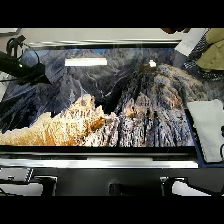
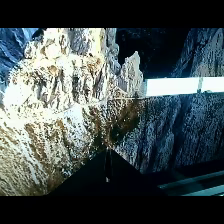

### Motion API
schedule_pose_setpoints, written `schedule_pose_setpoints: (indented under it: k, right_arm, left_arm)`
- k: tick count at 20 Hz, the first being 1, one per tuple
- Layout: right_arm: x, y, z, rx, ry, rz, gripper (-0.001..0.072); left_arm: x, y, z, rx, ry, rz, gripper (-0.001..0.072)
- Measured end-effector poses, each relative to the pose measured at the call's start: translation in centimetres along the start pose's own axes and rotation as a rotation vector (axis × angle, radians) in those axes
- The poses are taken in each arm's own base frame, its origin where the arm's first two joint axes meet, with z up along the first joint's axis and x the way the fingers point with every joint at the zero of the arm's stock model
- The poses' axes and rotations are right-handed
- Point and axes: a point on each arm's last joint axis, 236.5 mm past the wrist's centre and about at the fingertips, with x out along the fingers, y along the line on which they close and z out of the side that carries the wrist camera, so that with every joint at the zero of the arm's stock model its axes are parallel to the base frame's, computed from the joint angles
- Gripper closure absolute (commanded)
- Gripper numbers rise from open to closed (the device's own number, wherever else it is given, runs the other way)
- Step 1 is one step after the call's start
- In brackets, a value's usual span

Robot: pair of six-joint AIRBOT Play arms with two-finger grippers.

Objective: Fold the clothes and pants, and hang the long-sleeved shirts on hangers.

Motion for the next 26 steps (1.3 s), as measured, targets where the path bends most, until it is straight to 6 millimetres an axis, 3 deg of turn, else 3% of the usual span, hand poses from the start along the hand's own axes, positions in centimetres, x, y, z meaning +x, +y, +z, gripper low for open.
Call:
schedule_pose_setpoints:
  k: [3, 6, 7, 9, 11, 13, 15, 18, 21, 26]
  right_arm:
    - [-2.9, 3.4, 0.7, -0.078, -0.077, 0.213, 0.0601]
    - [-9.9, 9.7, -0.3, -0.228, -0.242, 0.531, 0.0608]
    - [-13.1, 12.1, -1.6, -0.298, -0.309, 0.638, 0.0672]
    - [-18.7, 15.8, -5.5, -0.442, -0.415, 0.794, 0.0676]
    - [-22.9, 18.3, -10.5, -0.591, -0.488, 0.898, 0.0677]
    - [-25.8, 19.7, -15.2, -0.717, -0.539, 0.965, 0.0677]
    - [-27.7, 20.4, -18.9, -0.813, -0.577, 1.013, 0.0676]
    - [-29.1, 20.8, -21.9, -0.889, -0.611, 1.053, 0.0676]
    - [-29.5, 20.9, -23.1, -0.922, -0.622, 1.065, 0.0676]
    - [-29.7, 20.9, -23.7, -0.94, -0.628, 1.073, 0.0676]
  left_arm:
    - [0.1, 0.7, 0.0, 0.0, 0.001, 0.026, 0.0693]
    - [-0.2, 1.3, 0.2, 0.021, -0.021, 0.058, 0.0693]
    - [-0.5, 1.4, 0.2, 0.031, -0.035, 0.067, 0.0693]
    - [-0.8, 1.3, 0.0, 0.054, -0.066, 0.075, 0.0693]
    - [-0.8, 1.0, -0.8, 0.075, -0.098, 0.078, 0.0693]
    - [-0.3, 0.9, -2.0, 0.084, -0.12, 0.077, 0.0692]
    - [0.7, 1.1, -3.5, 0.083, -0.125, 0.077, 0.0691]
    - [2.7, 2.0, -5.7, 0.067, -0.093, 0.084, 0.0691]
    - [4.6, 3.1, -7.6, 0.046, -0.038, 0.094, 0.0691]
    - [6.0, 3.8, -8.6, 0.03, 0.002, 0.1, 0.0691]
